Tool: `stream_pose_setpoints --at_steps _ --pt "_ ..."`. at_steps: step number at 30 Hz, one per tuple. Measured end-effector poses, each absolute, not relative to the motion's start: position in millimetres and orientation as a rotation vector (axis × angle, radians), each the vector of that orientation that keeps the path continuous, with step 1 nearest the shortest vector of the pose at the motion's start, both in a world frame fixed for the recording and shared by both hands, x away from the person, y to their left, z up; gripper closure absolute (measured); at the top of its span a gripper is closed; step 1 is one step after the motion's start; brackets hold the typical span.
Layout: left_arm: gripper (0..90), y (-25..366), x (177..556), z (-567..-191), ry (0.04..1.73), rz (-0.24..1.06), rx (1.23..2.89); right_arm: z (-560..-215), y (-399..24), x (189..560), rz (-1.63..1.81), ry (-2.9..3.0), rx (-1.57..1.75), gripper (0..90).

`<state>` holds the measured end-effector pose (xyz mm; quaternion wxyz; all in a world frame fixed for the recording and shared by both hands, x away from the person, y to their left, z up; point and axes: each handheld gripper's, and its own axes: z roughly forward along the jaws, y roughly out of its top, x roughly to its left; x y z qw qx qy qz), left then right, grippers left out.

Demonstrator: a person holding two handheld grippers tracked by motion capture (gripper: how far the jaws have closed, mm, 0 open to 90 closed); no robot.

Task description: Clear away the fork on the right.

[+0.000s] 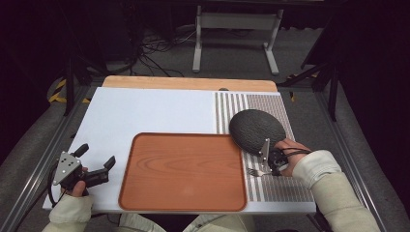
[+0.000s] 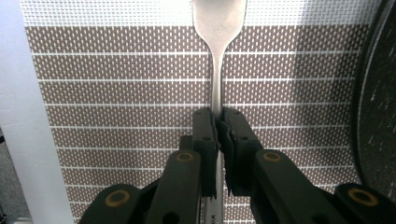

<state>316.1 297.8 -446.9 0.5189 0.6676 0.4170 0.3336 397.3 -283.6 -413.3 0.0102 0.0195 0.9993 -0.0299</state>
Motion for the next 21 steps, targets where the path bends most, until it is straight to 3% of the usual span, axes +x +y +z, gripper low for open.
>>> stream_pose_setpoints --at_steps 8,21 --pt "0.0 297.7 316.5 -447.1 1.004 0.800 1.599 -410.4 -283.3 396.8 -0.083 3.126 0.054 84.1" --pt "0.0 297.8 316.3 -446.9 1.006 0.799 1.602 -377.6 -281.6 393.2 0.027 3.040 0.097 84.1"
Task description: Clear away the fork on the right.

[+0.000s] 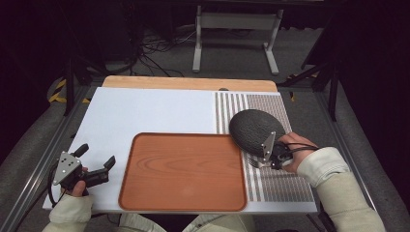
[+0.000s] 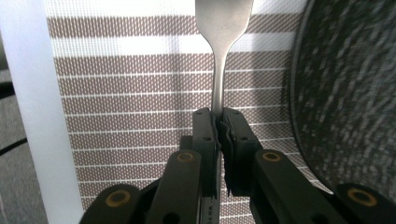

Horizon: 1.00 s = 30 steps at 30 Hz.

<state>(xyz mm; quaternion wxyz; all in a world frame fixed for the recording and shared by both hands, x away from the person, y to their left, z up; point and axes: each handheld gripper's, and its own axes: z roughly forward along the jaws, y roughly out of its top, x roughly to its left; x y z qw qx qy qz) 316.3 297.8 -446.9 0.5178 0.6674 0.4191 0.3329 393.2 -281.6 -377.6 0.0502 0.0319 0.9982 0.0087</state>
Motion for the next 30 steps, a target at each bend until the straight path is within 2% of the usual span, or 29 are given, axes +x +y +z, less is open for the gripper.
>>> stream_pose_setpoints --at_steps 17,30 --pt "0.0 298.1 316.2 -446.7 1.005 0.802 1.601 -342.5 -275.6 390.8 0.201 2.948 0.157 84.1" --pt "0.0 298.0 316.1 -446.7 1.007 0.800 1.597 -321.1 -253.1 388.0 0.359 2.866 0.224 84.1"
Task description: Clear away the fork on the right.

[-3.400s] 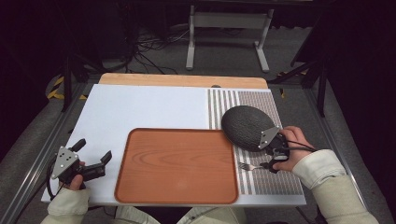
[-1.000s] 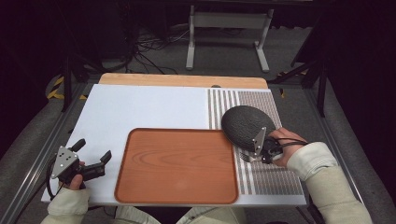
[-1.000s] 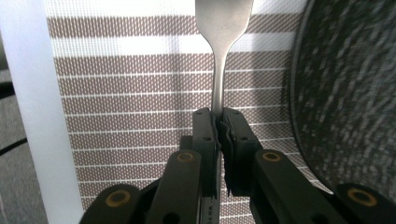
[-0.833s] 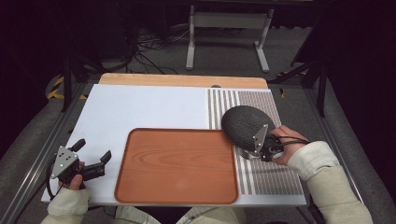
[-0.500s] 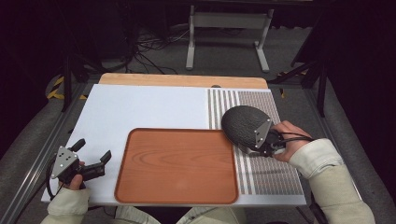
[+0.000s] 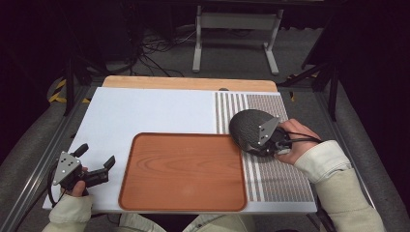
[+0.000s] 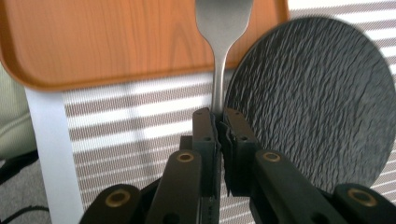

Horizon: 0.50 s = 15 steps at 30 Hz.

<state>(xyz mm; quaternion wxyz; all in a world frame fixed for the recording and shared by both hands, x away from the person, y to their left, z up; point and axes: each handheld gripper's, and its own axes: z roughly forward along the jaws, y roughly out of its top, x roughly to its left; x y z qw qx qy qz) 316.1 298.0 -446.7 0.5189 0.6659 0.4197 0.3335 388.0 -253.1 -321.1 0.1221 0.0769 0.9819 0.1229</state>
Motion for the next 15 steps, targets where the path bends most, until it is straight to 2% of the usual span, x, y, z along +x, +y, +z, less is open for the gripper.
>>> stream_pose_setpoints --at_steps 15 --pt "0.0 299.1 316.1 -446.2 1.002 0.799 1.600 -313.3 -210.6 390.8 0.481 2.856 0.274 84.1"
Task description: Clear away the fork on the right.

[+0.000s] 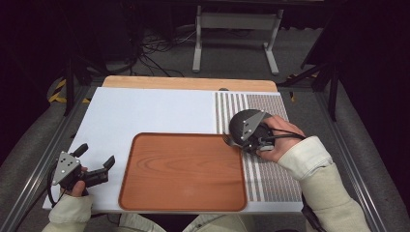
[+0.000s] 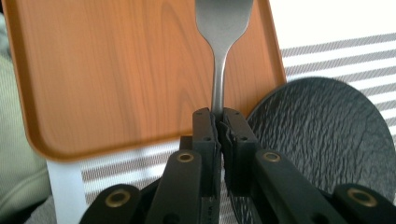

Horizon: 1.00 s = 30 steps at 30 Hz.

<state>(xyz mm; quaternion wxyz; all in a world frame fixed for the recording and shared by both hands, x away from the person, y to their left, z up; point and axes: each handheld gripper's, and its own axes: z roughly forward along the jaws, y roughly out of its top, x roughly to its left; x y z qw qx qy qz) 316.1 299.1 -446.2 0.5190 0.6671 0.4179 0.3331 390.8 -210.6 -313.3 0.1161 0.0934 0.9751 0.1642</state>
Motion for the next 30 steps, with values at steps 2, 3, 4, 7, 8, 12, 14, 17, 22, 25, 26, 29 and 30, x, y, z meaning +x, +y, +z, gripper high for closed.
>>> stream_pose_setpoints --at_steps 2,3,4,7,8,12,14,17,22,25,26,29,30 --pt "0.0 299.1 316.1 -446.2 1.002 0.799 1.599 -313.3 -204.3 392.3 0.500 2.851 0.271 84.2" --pt "0.0 299.0 316.1 -446.2 1.002 0.798 1.596 -313.5 -199.6 391.9 0.514 2.858 0.314 84.1" --pt "0.0 299.0 316.0 -446.2 1.001 0.798 1.596 -314.2 -196.7 392.2 0.527 2.861 0.326 84.1" --pt "0.0 299.2 316.0 -446.1 1.002 0.798 1.596 -316.5 -188.6 393.2 0.544 2.860 0.366 84.2" --pt "0.0 299.1 316.0 -446.1 1.003 0.799 1.595 -317.4 -185.8 393.1 0.552 2.859 0.393 84.2" --pt "0.0 299.3 316.0 -446.1 1.002 0.799 1.596 -319.4 -177.5 394.2 0.579 2.864 0.429 84.2" --pt "0.0 299.1 315.9 -446.1 1.005 0.798 1.593 -320.3 -172.3 394.7 0.586 2.869 0.444 84.2" --pt "0.0 299.2 315.8 -446.0 1.005 0.798 1.593 -321.8 -165.8 394.7 0.592 2.877 0.463 84.2" --pt "0.0 299.1 315.8 -446.1 1.005 0.799 1.588 -325.2 -156.2 395.4 0.597 2.889 0.503 84.2" --pt "0.0 299.2 315.8 -446.1 1.005 0.799 1.587 -328.3 -151.4 395.5 0.618 2.902 0.596 84.2" --pt "0.0 299.4 315.8 -446.0 1.005 0.798 1.589 -328.9 -150.2 395.5 0.625 2.907 0.630 84.2" --pt "0.0 299.2 315.8 -446.1 1.005 0.799 1.587 -331.8 -146.4 395.2 0.620 2.908 0.715 84.2" --pt "0.0 299.2 315.8 -446.1 1.005 0.799 1.587 -331.8 -146.4 395.2 0.620 2.908 0.715 84.2"
